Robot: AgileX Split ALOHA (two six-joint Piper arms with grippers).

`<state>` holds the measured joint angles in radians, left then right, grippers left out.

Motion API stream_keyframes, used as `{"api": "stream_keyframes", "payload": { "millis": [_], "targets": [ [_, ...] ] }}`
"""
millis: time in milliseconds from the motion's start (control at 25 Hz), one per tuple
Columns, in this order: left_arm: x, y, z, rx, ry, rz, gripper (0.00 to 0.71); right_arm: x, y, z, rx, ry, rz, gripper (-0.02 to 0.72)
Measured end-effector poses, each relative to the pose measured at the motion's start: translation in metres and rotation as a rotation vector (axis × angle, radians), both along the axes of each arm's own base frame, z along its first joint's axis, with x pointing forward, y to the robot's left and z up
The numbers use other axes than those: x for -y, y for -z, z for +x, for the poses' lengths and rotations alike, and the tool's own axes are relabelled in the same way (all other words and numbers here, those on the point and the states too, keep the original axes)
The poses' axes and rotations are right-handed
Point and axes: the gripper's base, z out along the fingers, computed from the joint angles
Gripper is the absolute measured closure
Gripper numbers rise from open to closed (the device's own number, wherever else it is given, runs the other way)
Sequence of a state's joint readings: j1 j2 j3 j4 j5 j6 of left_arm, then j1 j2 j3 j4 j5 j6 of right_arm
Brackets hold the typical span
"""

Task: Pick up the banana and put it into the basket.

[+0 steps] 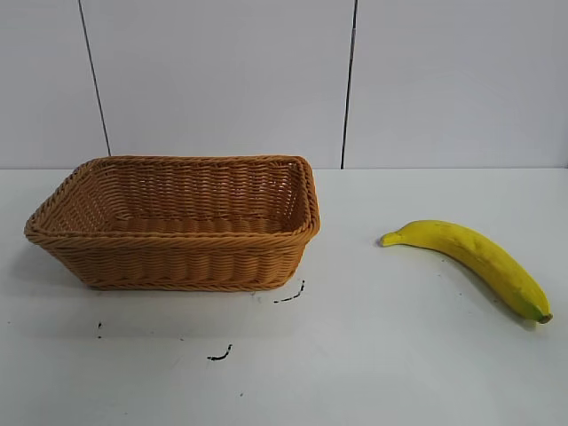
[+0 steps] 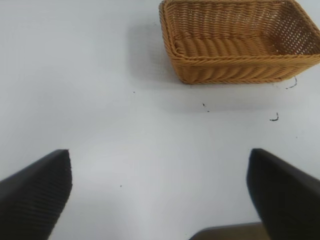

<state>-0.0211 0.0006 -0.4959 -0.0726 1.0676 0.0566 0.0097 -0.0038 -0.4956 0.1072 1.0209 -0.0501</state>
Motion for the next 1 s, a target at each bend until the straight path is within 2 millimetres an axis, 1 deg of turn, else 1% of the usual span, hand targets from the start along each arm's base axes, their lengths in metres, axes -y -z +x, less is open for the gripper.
{"api": "stream_keyframes", "payload": {
  "millis": [520,600,760,840,1000],
  "targets": [
    [0.000,0.000,0.000,0.000,0.000,0.000,0.020,0.000,0.000,0.000,0.001,0.000,0.001,0.085],
    [0.000,0.000,0.000,0.000,0.000,0.000,0.020,0.000,0.000,0.003,-0.017,0.000,0.001,0.085],
    [0.000,0.000,0.000,0.000,0.000,0.000,0.020,0.000,-0.008,0.021,-0.122,0.000,-0.001,0.085],
    [0.000,0.000,0.000,0.000,0.000,0.000,0.020,0.000,-0.013,0.035,-0.189,0.000,-0.002,0.085],
    [0.000,0.000,0.000,0.000,0.000,0.000,0.020,-0.001,-0.024,0.070,-0.338,-0.001,-0.004,0.085]
  ]
}}
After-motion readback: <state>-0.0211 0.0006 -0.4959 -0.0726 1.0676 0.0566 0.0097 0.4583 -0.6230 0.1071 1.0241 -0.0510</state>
